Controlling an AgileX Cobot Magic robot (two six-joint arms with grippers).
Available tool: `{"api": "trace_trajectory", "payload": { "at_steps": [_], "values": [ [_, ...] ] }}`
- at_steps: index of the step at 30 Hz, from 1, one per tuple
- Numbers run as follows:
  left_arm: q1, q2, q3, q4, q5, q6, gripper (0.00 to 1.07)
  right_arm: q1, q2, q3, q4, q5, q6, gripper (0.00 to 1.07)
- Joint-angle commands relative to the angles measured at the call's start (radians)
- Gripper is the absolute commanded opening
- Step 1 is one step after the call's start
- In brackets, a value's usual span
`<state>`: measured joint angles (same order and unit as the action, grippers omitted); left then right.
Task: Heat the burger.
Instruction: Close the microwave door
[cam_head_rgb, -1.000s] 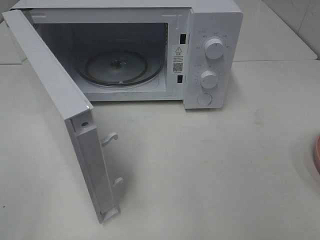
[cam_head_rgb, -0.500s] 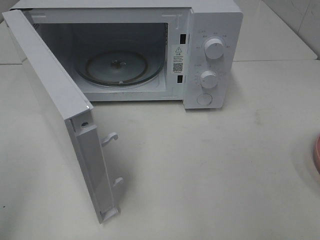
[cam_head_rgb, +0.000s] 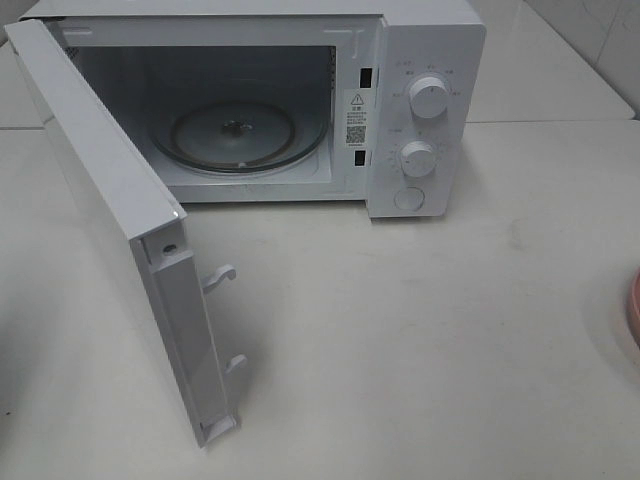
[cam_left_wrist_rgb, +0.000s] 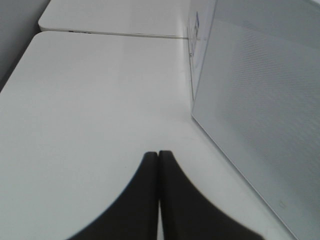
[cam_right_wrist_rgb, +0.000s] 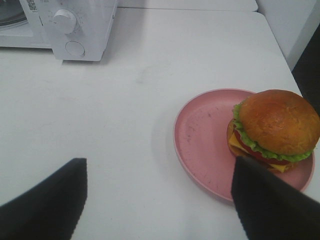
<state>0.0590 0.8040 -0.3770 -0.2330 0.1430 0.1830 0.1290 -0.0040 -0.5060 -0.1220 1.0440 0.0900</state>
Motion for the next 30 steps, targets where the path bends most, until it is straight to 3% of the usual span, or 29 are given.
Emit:
{"api": "trace_trajectory", "payload": {
  "at_steps": [1,2,8,15,20,22,30],
  "values": [
    [-0.012,0.120,0.064,0.019,-0.317,0.001,0.00,-0.004,-0.028,-0.001,0.000,-0.008,-0.010,0.76],
    [-0.012,0.120,0.064,0.019,-0.317,0.001,0.00,-0.004,-0.028,-0.001,0.000,-0.008,-0.010,0.76],
    [-0.094,0.331,0.177,0.168,-0.815,-0.011,0.00,-0.004,-0.028,-0.001,0.000,-0.008,-0.010,0.76],
    [-0.149,0.508,0.159,0.233,-0.900,-0.029,0.00,-0.004,-0.028,-0.001,0.000,-0.008,-0.010,0.76],
    [-0.195,0.604,0.108,0.370,-0.913,-0.105,0.00,-0.004,-0.028,-0.001,0.000,-0.008,-0.010,0.76],
    [-0.202,0.650,0.085,0.455,-0.926,-0.160,0.00,-0.004,-0.028,-0.001,0.000,-0.008,-0.010,0.76],
    [-0.202,0.773,0.018,0.619,-1.083,-0.286,0.00,-0.004,-0.028,-0.001,0.000,-0.008,-0.010,0.76]
  ]
}}
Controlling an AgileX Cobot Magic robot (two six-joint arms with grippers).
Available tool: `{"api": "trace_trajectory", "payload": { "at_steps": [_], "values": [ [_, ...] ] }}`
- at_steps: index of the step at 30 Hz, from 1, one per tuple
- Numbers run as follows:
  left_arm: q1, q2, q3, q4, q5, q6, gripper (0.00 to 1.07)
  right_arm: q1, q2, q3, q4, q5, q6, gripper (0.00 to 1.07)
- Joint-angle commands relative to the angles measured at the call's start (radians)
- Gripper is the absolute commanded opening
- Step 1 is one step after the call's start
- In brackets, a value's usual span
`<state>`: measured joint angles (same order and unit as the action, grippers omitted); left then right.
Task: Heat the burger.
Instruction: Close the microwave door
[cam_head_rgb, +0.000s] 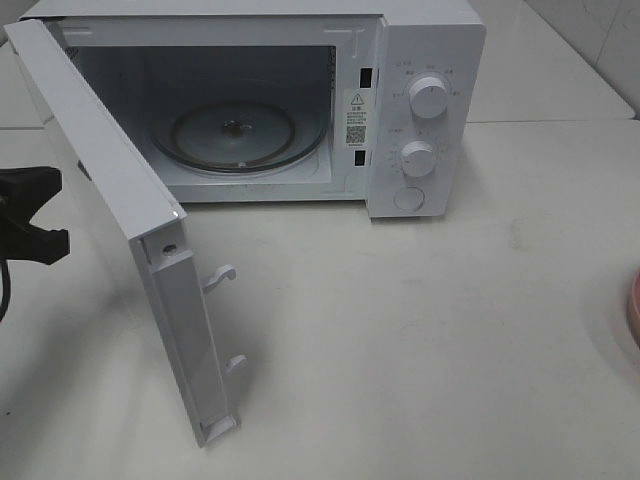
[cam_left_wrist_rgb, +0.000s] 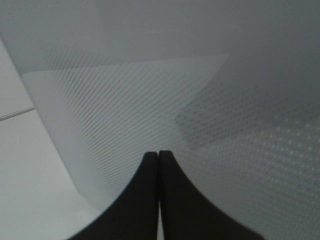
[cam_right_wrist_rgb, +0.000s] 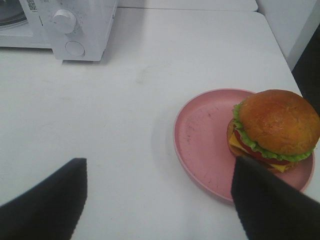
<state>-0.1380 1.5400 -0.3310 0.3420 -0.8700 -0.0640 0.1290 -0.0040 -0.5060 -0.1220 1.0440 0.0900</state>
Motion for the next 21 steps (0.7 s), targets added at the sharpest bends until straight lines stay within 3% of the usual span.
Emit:
{"api": "trace_trajectory", "payload": {
  "at_steps": [1,11,16,21],
  "values": [
    [-0.005,0.037,-0.028,0.044,-0.070,-0.039,0.00,-0.004,-0.028,-0.001,0.000,-0.008,-0.010,0.76],
    [-0.006,0.165,-0.107,0.049,-0.184,-0.053,0.00,-0.004,-0.028,-0.001,0.000,-0.008,-0.010,0.76],
    [-0.074,0.204,-0.150,-0.017,-0.213,-0.044,0.00,-0.004,-0.028,-0.001,0.000,-0.008,-0.010,0.76],
    [-0.175,0.214,-0.207,-0.149,-0.143,-0.042,0.00,-0.004,-0.028,-0.001,0.000,-0.008,-0.010,0.76]
  ]
}}
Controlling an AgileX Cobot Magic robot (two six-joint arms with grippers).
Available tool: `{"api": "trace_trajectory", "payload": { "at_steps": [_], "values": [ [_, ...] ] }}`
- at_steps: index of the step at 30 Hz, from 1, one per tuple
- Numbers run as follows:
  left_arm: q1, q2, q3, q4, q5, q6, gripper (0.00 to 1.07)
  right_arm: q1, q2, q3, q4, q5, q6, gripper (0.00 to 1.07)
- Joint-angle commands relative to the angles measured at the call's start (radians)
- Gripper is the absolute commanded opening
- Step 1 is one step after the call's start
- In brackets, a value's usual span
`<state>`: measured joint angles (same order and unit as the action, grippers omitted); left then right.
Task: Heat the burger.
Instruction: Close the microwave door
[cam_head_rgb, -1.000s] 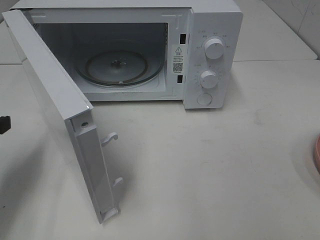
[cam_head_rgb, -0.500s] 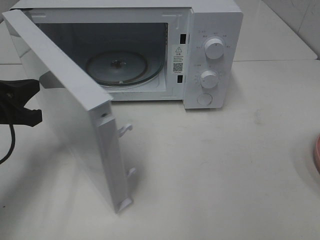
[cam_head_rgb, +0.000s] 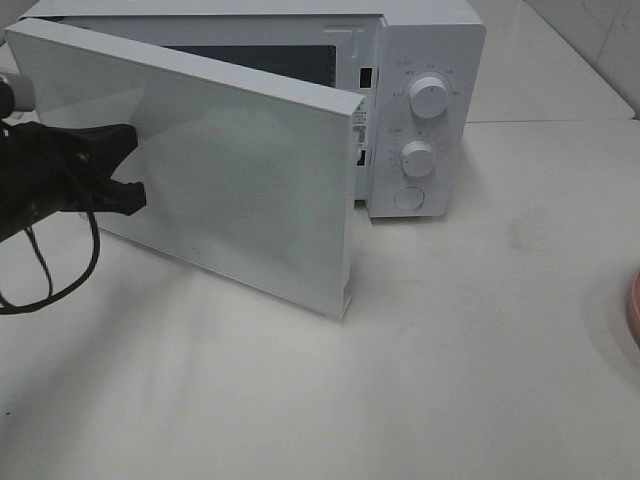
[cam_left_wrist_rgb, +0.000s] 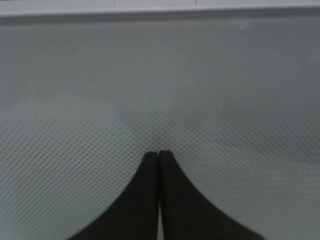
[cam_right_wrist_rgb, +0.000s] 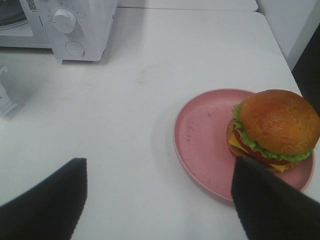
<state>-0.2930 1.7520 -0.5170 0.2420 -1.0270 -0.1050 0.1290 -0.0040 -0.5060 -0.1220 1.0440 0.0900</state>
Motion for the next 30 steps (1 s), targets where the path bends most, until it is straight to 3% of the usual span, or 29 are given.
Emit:
{"api": "trace_trajectory", "payload": {
  "at_steps": [1,7,8,10,11,15,16,19,21,22,23,24,26,30],
  "values": [
    [-0.020,0.002,-0.021,-0.049,0.014,-0.001,0.00,-0.004,-0.028,-0.001,0.000,-0.008,-0.010,0.76],
    [-0.099,0.063,-0.070,-0.176,0.013,0.012,0.00,-0.004,-0.028,-0.001,0.000,-0.008,-0.010,0.76],
    [-0.141,0.076,-0.085,-0.249,0.014,0.047,0.00,-0.004,-0.028,-0.001,0.000,-0.008,-0.010,0.76],
    [-0.166,0.082,-0.093,-0.285,0.016,0.073,0.00,-0.004,-0.028,-0.001,0.000,-0.008,-0.010,0.76],
    [-0.213,0.093,-0.111,-0.351,0.016,0.127,0.00,-0.004,-0.028,-0.001,0.000,-0.008,-0.010,0.76],
    [-0.289,0.109,-0.141,-0.455,0.018,0.168,0.00,-0.004,-0.028,-0.001,0.000,-0.008,-0.010,0.76],
    [-0.331,0.118,-0.162,-0.532,0.036,0.185,0.00,-0.004,-0.028,-0.001,0.000,-0.008,-0.010,0.76],
    [-0.352,0.121,-0.176,-0.567,0.052,0.195,0.00,-0.004,-0.028,-0.001,0.000,-0.008,-0.010,0.76],
    [-0.419,0.140,-0.238,-0.695,0.084,0.270,0.00,-0.004,-0.028,-0.001,0.000,-0.008,-0.009,0.76],
    [-0.419,0.140,-0.238,-0.695,0.084,0.270,0.00,-0.004,-0.028,-0.001,0.000,-0.008,-0.009,0.76],
    [-0.448,0.152,-0.275,-0.763,0.096,0.316,0.00,-0.004,-0.028,-0.001,0.000,-0.008,-0.009,0.76],
    [-0.448,0.152,-0.275,-0.763,0.096,0.316,0.00,-0.004,-0.028,-0.001,0.000,-0.008,-0.009,0.76],
    [-0.475,0.176,-0.328,-0.840,0.119,0.367,0.00,-0.004,-0.028,-0.001,-0.001,-0.008,-0.009,0.76],
    [-0.491,0.202,-0.379,-0.886,0.119,0.396,0.00,-0.004,-0.028,-0.001,-0.001,-0.008,-0.009,0.76]
  ]
}}
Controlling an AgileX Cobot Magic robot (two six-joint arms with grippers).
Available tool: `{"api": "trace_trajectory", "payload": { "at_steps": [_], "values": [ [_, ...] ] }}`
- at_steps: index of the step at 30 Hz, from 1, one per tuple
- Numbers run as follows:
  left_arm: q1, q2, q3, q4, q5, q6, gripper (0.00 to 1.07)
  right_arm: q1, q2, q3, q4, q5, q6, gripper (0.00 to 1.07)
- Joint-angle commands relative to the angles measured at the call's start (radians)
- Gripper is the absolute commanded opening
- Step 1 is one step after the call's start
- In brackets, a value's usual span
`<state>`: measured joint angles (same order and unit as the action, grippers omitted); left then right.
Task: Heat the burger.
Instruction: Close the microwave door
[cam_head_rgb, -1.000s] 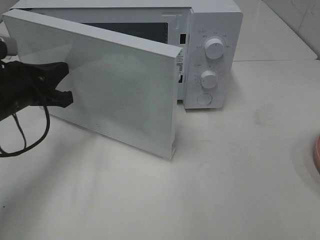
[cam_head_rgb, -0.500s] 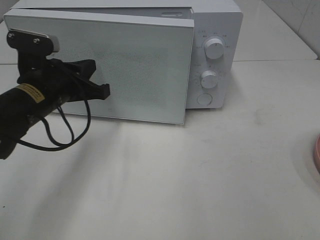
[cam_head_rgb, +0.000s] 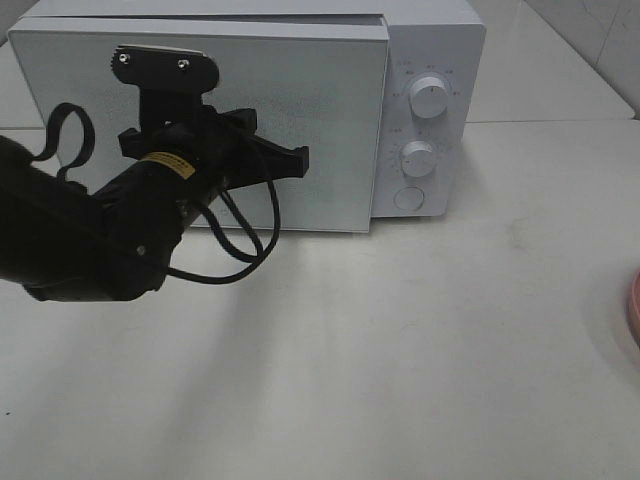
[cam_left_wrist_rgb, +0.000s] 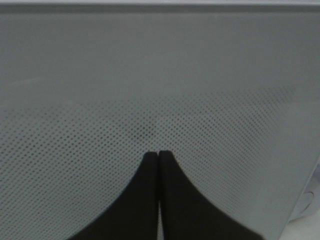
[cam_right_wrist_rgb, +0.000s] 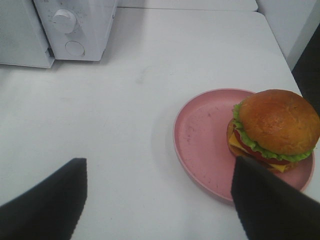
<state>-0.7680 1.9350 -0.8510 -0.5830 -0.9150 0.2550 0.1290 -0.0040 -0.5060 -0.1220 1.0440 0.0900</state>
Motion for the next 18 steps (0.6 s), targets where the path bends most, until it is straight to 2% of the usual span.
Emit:
{"api": "trace_trajectory", "payload": {
  "at_steps": [1,3,4,6,7,8,9,10,12,18],
  "values": [
    [-0.019,0.034,-0.085,-0.065,0.023,0.045,0.00,-0.004,-0.028,-0.001,-0.001,-0.008,-0.008,0.76],
    [-0.019,0.042,-0.108,-0.066,0.042,0.052,0.00,-0.004,-0.028,-0.001,-0.001,-0.008,-0.008,0.76],
    [-0.018,0.056,-0.151,-0.080,0.081,0.074,0.00,-0.004,-0.028,-0.001,-0.001,-0.008,-0.008,0.76],
    [-0.018,0.065,-0.175,-0.095,0.096,0.093,0.00,-0.004,-0.028,-0.001,-0.001,-0.008,-0.008,0.76],
    [-0.018,0.083,-0.219,-0.133,0.117,0.155,0.00,-0.004,-0.028,-0.001,-0.001,-0.008,-0.008,0.76],
    [-0.018,0.083,-0.219,-0.133,0.117,0.155,0.00,-0.004,-0.028,-0.001,-0.001,-0.008,-0.008,0.76],
    [-0.018,0.105,-0.264,-0.166,0.134,0.202,0.00,-0.004,-0.028,-0.001,-0.001,-0.008,-0.008,0.76],
    [-0.018,0.114,-0.281,-0.178,0.145,0.218,0.00,-0.004,-0.028,-0.001,-0.001,-0.008,-0.008,0.76],
    [-0.010,0.136,-0.316,-0.183,0.177,0.240,0.00,-0.004,-0.028,-0.001,-0.001,-0.008,-0.008,0.76],
    [0.033,0.169,-0.388,-0.179,0.260,0.238,0.00,-0.004,-0.028,-0.001,0.000,-0.008,-0.011,0.76]
  ]
}}
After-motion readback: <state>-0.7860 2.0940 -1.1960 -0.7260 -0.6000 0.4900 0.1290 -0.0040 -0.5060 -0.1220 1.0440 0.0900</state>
